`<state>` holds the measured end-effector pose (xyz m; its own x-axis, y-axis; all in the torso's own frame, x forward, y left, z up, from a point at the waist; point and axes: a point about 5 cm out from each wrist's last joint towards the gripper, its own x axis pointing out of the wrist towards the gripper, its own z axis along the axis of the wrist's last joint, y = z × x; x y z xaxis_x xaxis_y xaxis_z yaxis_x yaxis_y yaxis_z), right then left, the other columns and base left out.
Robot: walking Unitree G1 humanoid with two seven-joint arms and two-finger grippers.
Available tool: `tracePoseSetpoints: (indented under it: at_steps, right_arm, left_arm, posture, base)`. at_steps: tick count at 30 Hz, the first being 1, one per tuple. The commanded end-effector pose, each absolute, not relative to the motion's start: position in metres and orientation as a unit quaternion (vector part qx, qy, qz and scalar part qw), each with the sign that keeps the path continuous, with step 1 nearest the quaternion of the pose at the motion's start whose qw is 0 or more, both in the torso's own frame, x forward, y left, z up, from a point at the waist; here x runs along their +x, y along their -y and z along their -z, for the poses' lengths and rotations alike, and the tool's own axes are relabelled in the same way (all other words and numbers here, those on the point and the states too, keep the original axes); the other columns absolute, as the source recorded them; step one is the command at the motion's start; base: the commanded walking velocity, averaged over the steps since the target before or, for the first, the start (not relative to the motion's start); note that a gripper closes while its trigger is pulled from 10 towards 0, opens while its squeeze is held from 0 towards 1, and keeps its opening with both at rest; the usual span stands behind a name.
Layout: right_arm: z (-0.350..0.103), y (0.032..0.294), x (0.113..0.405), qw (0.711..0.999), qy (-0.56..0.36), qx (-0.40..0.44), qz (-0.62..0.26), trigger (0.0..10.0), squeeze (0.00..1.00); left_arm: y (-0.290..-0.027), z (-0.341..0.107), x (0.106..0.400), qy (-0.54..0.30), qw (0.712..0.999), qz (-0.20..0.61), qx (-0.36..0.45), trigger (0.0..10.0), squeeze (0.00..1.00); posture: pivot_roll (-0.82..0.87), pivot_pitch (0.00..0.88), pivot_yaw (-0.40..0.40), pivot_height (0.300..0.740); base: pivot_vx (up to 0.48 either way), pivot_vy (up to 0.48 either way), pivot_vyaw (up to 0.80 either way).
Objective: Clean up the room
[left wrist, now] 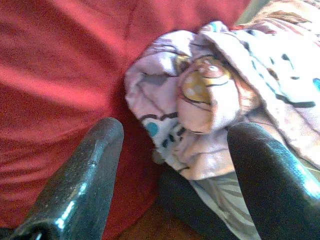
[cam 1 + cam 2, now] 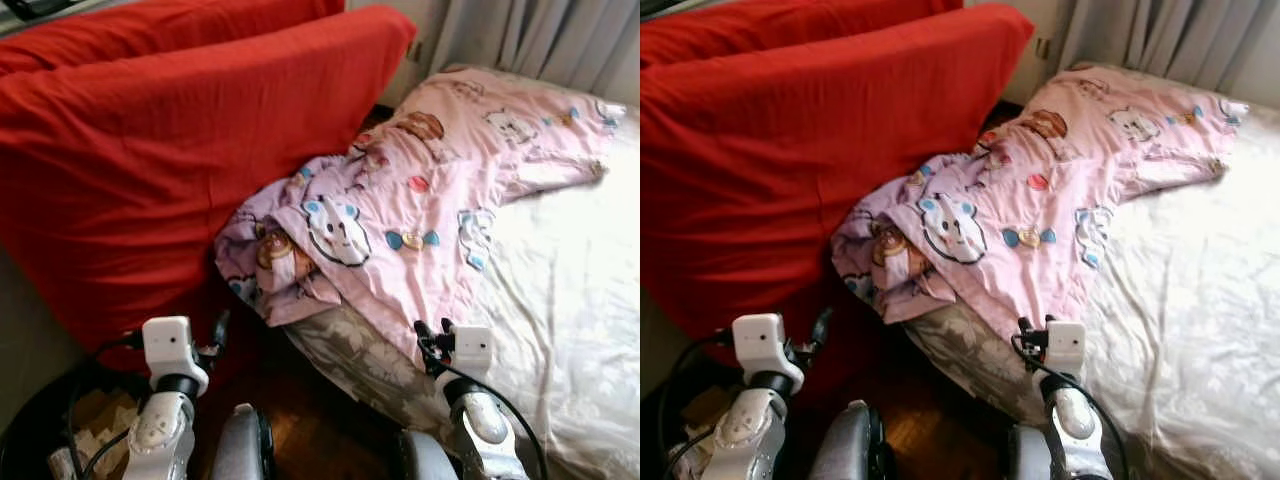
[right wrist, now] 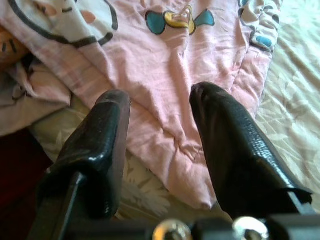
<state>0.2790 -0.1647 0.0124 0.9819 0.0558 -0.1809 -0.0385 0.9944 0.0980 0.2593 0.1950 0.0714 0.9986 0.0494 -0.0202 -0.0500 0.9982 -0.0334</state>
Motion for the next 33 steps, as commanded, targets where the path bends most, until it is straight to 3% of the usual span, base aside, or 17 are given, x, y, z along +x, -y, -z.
tracePoseSetpoints:
  at_steps: [1,8,17,22,33]
  right_arm:
    - [-0.009,0.163,0.277,0.994,-0.1,0.048,-0.027,10.0,0.0]
    - [-0.008,0.161,0.276,0.993,-0.103,0.044,-0.036,10.0,0.0]
    - [-0.011,0.16,0.277,0.995,-0.09,0.029,-0.044,10.0,0.0]
    - [-0.012,0.16,0.277,0.995,-0.088,0.037,-0.041,10.0,0.0]
    - [0.0,0.166,0.274,0.99,-0.138,0.02,-0.008,10.0,0.0]
  left_arm:
    - [-0.195,-0.07,0.26,-0.018,0.999,-0.022,-0.019,10.0,0.0]
    - [-0.196,-0.071,0.26,-0.018,0.999,-0.021,-0.021,10.0,0.0]
    - [-0.196,-0.071,0.261,-0.019,0.999,-0.019,-0.022,10.0,0.0]
    - [-0.196,-0.072,0.261,-0.019,0.999,-0.018,-0.022,10.0,0.0]
    - [-0.196,-0.073,0.262,-0.016,0.999,-0.016,-0.024,10.0,0.0]
  posture:
    - [-0.03,0.166,-0.012,0.62]
    - [-0.03,0.166,-0.01,0.62]
    - [-0.03,0.168,-0.01,0.62]
    - [-0.03,0.168,-0.009,0.62]
    - [-0.03,0.175,-0.005,0.62]
  base:
    - [0.0,0.0,0.0]
    - [0.0,0.0,0.0]
    - [0.252,0.0,0.0]
    - [0.259,0.0,0.64]
    - [0.223,0.0,0.0]
